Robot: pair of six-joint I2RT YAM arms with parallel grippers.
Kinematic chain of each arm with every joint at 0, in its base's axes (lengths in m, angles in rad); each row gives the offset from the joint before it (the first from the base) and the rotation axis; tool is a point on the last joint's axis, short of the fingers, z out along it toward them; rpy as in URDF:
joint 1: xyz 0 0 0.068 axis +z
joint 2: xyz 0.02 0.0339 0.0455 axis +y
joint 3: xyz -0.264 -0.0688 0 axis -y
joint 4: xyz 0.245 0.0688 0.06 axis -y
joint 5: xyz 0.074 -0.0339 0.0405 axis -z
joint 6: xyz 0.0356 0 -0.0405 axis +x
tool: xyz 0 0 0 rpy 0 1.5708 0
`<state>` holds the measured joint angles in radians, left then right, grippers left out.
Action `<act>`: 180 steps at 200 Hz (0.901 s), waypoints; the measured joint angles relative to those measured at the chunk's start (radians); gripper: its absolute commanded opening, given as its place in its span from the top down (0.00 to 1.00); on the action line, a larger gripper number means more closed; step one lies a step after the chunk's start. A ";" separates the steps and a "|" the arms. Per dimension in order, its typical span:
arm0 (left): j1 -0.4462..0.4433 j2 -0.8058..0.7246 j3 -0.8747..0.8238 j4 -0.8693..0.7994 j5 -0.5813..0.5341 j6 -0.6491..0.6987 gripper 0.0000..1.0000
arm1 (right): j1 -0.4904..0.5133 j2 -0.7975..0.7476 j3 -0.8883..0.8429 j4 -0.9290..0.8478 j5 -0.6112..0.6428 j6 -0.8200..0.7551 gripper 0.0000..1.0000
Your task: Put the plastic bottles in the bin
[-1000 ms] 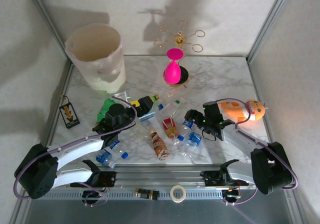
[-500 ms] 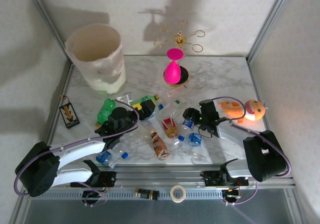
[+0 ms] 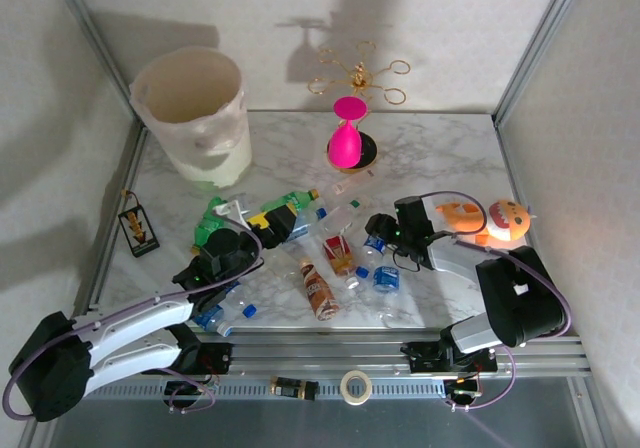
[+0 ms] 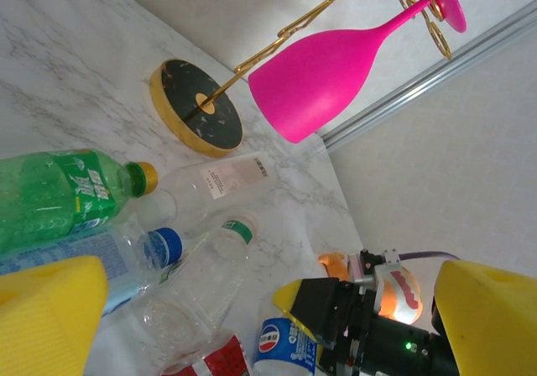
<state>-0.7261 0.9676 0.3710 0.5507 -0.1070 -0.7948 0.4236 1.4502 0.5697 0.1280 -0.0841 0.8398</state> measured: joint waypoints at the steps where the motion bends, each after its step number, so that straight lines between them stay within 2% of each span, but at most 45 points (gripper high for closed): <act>1: 0.000 0.000 0.000 0.000 0.000 0.000 0.00 | 0.000 0.000 0.001 0.000 0.000 0.000 0.40; 41: -0.005 -0.018 -0.014 -0.012 0.003 -0.002 0.00 | 0.000 -0.013 0.061 -0.002 0.018 -0.034 0.41; 81: -0.006 -0.007 -0.007 -0.008 0.072 0.014 0.00 | 0.000 -0.135 0.099 -0.024 0.049 -0.084 0.43; 117: -0.006 0.066 0.045 0.006 0.196 0.041 0.01 | 0.000 -0.240 0.140 -0.029 0.049 -0.115 0.44; 180: -0.034 0.242 0.176 0.059 0.451 0.098 0.00 | 0.015 -0.301 0.140 0.048 -0.112 -0.086 0.46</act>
<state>-0.7605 1.2098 0.5472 0.6094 0.3443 -0.6964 0.4385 1.1496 0.7094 0.1764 -0.1959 0.7540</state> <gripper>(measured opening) 0.995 0.620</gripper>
